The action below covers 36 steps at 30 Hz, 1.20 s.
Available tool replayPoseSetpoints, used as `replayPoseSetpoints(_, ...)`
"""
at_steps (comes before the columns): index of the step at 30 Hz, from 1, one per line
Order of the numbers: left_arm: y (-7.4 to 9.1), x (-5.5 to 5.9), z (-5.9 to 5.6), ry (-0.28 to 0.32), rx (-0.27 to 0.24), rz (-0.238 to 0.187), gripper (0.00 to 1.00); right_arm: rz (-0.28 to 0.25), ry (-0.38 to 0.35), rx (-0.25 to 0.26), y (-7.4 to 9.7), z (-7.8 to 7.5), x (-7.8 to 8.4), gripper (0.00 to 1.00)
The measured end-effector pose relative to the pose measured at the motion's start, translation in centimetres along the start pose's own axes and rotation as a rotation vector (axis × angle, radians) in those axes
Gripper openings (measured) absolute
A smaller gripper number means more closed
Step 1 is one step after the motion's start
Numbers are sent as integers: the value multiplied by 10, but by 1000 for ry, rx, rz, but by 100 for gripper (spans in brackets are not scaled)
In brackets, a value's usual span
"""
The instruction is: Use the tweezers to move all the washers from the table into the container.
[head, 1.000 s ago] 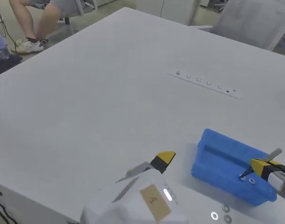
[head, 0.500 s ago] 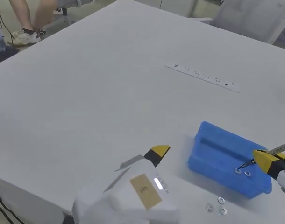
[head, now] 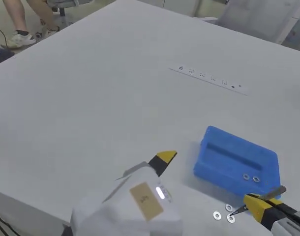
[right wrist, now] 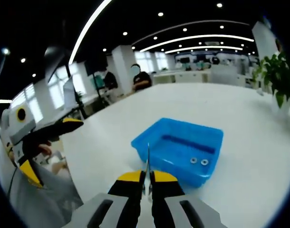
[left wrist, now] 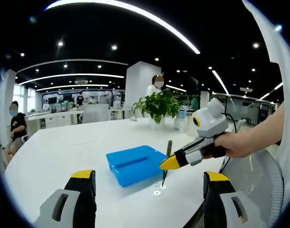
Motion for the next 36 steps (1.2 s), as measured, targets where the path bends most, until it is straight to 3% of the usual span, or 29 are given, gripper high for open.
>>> replayPoseSetpoints(5,0,-2,0,1,2,-13,95,17,2,2,-4,-1,5,3)
replayPoseSetpoints(7,1,-8,-3,16,20,-64,97,25,5,7,-4,-2,7,3)
replayPoseSetpoints(8,2,-9,-2,12,19,-69,97,23,9,7,-4,-3,7,3)
replayPoseSetpoints(16,-1,-7,-3,-1,15,-38,97,33,64,-6,-6,2,8,3)
replayPoseSetpoints(20,-1,-6,-2,-3,14,-30,96,50,213,-13,-5,3,9,3)
replayPoseSetpoints(24,-1,-5,-2,-5,15,-23,95,57,309,-31,-5,9,10,3)
replayPoseSetpoints(32,-1,-4,-2,-6,15,-19,95,65,291,-21,-8,7,8,2)
replayPoseSetpoints(36,-1,-4,-2,-5,15,-17,95,66,222,7,-8,3,7,2)
Point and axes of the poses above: the centre of the closed fingertips' face, and the gripper's own axes: y roughly backward along the fingers, z roughly to its left, x roughly out of its underside, the point moved 5 cm from there along y, roughly backward along the fingers, and after that the axes turned 8 degrees about x, right-handed, at the moved point
